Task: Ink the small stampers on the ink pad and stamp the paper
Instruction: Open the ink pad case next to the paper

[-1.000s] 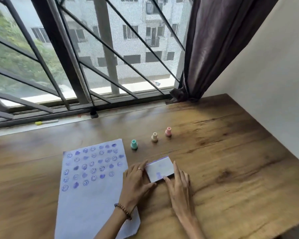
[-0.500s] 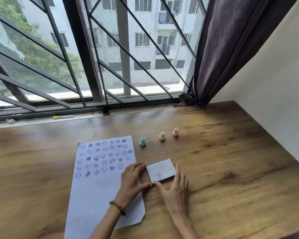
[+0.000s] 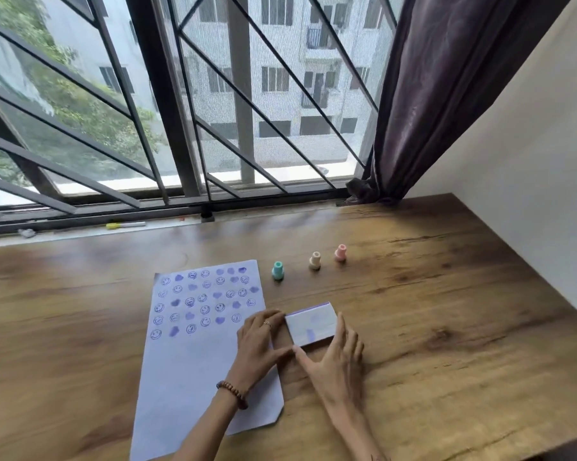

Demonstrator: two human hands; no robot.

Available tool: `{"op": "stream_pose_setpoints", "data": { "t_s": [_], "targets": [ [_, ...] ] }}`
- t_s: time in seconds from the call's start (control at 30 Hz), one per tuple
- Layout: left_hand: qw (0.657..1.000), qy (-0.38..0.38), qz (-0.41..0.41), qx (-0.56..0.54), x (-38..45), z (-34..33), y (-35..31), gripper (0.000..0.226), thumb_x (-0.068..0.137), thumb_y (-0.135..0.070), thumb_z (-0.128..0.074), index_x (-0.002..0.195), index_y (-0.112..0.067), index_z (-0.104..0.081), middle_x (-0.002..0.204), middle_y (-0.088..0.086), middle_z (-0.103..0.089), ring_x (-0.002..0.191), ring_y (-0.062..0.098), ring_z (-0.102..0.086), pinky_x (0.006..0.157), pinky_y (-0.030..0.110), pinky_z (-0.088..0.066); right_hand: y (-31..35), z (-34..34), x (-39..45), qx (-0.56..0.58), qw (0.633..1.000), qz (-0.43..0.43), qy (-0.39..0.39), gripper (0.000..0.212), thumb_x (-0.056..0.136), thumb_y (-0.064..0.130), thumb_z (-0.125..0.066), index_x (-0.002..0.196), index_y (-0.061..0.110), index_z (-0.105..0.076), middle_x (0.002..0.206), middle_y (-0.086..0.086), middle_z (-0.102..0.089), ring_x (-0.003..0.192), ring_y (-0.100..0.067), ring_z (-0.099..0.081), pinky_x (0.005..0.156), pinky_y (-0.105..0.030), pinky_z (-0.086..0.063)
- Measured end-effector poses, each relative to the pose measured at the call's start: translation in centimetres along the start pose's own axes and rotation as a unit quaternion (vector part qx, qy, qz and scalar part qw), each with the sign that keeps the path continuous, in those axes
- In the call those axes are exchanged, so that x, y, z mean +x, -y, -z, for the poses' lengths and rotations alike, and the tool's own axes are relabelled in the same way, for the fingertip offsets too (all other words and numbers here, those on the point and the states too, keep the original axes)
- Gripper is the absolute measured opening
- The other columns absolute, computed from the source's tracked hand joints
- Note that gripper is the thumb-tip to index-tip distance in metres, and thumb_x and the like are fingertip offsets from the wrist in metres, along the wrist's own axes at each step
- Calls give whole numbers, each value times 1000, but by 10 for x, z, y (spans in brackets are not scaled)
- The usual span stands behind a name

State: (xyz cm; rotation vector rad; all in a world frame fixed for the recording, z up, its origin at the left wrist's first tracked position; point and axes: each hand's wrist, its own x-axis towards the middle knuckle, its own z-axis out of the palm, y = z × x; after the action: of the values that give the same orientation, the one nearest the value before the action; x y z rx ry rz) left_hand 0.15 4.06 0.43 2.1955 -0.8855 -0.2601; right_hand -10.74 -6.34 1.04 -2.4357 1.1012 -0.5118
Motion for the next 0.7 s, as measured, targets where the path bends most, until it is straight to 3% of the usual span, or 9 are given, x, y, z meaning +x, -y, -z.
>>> {"op": "stream_pose_setpoints", "data": {
  "t_s": [0.13, 0.2, 0.3, 0.4, 0.53, 0.7],
  "targets": [
    [1000, -5, 12, 5, 1, 1, -3, 65, 68, -34, -76, 126, -22, -49, 132, -3, -49, 126, 16, -37, 98, 25, -21, 0, 6, -1, 67, 998, -17, 10, 95, 61, 61, -61, 135, 6, -38, 117, -20, -56, 103, -36, -50, 91, -43, -43],
    [1000, -2, 12, 6, 1, 1, -3, 66, 68, -37, -76, 127, -22, -49, 133, -4, -48, 127, 15, -35, 95, 22, -19, -2, 14, 3, 158, 986, -53, 31, 87, 63, 66, -50, 136, 21, -35, 120, -11, -55, 109, -29, -46, 91, -42, -42],
    [1000, -1, 11, 7, 1, 2, -2, 66, 68, -37, -76, 127, -22, -49, 134, -3, -48, 127, 15, -35, 95, 22, -19, -12, 32, 12, 300, 947, -90, 71, 54, 66, 73, -40, 115, 49, -36, 106, -1, -62, 95, -17, -57, 70, -32, -43],
    [1000, -2, 8, 5, 2, 2, -3, 65, 68, -36, -76, 126, -21, -50, 133, -2, -49, 127, 16, -36, 93, 21, -19, -25, 45, 28, 357, 924, -113, 80, 41, 69, 70, -36, 96, 41, -48, 88, -5, -67, 79, -21, -66, 66, -34, -47],
    [1000, 2, 3, 7, 2, 4, -5, 65, 69, -36, -76, 126, -21, -49, 134, -2, -48, 127, 15, -34, 89, 19, -18, -38, 50, 42, 400, 903, -142, 71, 18, 93, 40, -41, 86, 29, -53, 90, -10, -67, 68, -22, -70, 64, -30, -54],
    [1000, 2, 3, 5, 1, 4, -5, 64, 69, -36, -76, 126, -20, -49, 134, -1, -48, 127, 16, -35, 91, 20, -18, -55, 40, 52, 368, 907, -204, -4, 23, 99, 23, -28, 82, 23, -43, 79, -17, -61, 42, -10, -64, 40, -17, -51]
  ]
}}
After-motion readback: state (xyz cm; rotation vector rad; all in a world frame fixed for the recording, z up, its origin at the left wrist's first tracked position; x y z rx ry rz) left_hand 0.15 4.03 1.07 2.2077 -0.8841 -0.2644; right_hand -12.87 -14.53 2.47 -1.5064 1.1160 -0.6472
